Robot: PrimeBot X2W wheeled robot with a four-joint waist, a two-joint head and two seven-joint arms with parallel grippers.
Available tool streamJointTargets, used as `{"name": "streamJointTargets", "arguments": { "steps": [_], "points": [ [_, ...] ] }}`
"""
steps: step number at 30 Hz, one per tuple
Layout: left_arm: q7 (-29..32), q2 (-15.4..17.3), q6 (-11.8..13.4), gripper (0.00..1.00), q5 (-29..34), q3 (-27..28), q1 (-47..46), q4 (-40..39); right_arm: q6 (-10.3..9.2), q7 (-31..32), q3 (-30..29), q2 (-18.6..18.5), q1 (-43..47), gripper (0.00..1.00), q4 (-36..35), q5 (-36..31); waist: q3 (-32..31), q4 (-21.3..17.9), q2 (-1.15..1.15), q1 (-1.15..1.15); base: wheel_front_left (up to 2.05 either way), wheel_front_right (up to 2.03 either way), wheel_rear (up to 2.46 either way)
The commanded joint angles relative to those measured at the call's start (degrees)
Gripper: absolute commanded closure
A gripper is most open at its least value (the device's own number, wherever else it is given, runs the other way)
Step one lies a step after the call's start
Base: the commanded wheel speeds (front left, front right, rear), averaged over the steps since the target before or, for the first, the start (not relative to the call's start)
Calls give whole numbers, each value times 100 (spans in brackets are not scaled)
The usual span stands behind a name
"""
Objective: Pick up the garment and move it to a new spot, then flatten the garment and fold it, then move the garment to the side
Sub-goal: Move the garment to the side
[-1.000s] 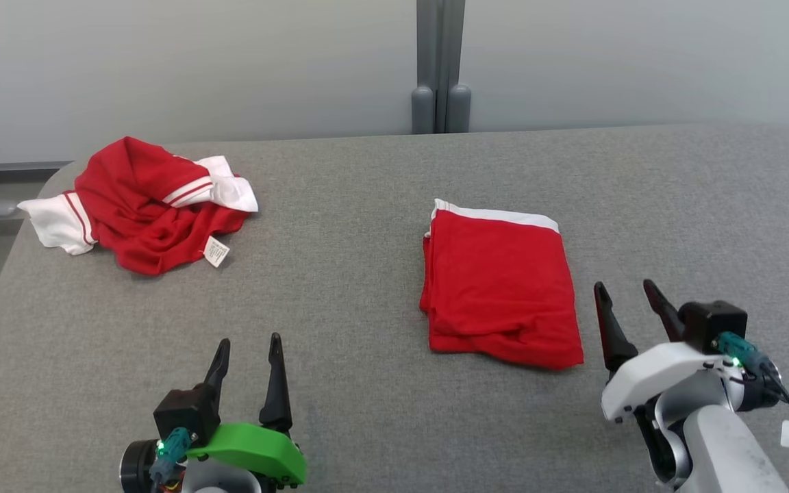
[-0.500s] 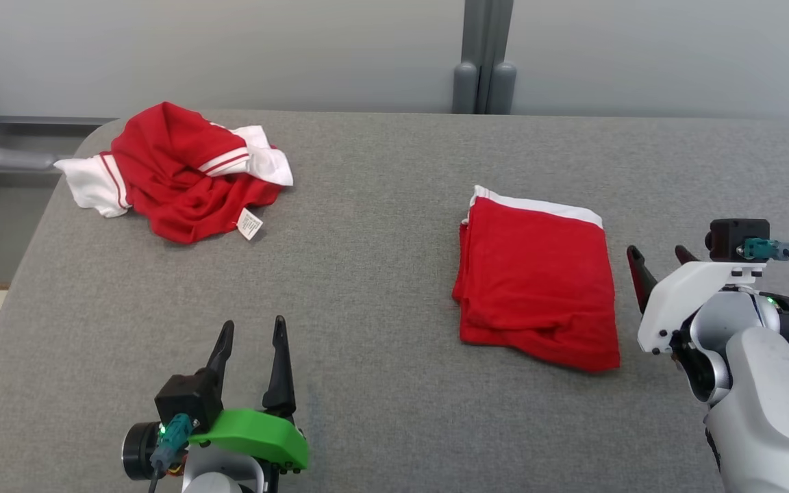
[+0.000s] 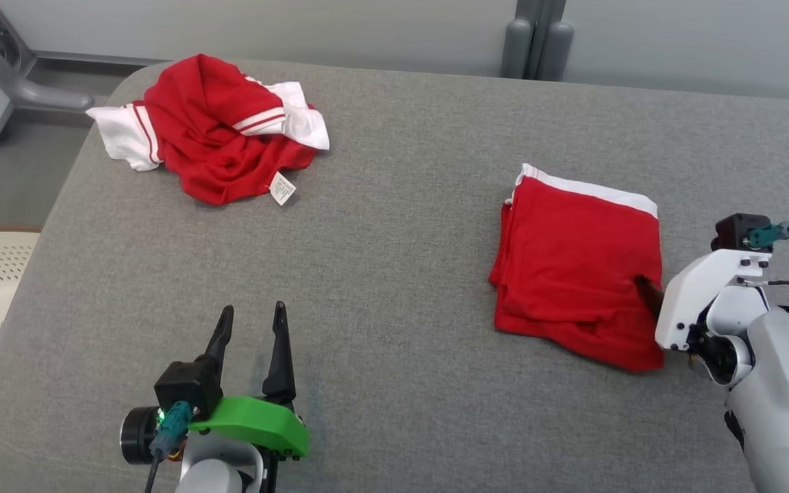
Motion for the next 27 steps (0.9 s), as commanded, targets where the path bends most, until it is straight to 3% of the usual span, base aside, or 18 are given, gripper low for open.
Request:
{"name": "streamJointTargets", "arguments": {
  "steps": [1,5,6,7,10,17,27],
  "points": [
    [-2,4,-27,0,59,20,-84,-15,-7,32,81,-40,-97,0,106,58,101,90,0,0,0,0,0],
    [-2,1,-47,0,141,55,-79,-128,-7,36,289,5,-292,0,413,235,144,111,0,0,0,0,0],
    [-2,1,-49,0,164,49,-75,-145,-7,7,355,-13,-324,49,487,237,146,112,0,0,0,0,0],
    [-2,0,-53,0,178,45,-73,-156,-7,-25,404,-24,-350,67,540,238,145,112,0,0,0,0,0],
    [-2,-2,-68,0,198,25,-75,-211,-7,-191,574,-58,-459,100,694,224,146,81,0,0,0,0,0],
    [-2,6,-100,0,332,-1,-66,-361,-9,-736,962,-237,-710,100,821,128,187,-328,0,0,0,0,0],
    [-1,34,-122,0,425,-85,-208,-475,-8,-1201,1199,-673,-1070,100,971,160,433,-1695,0,0,0,0,0]
  ]
}}
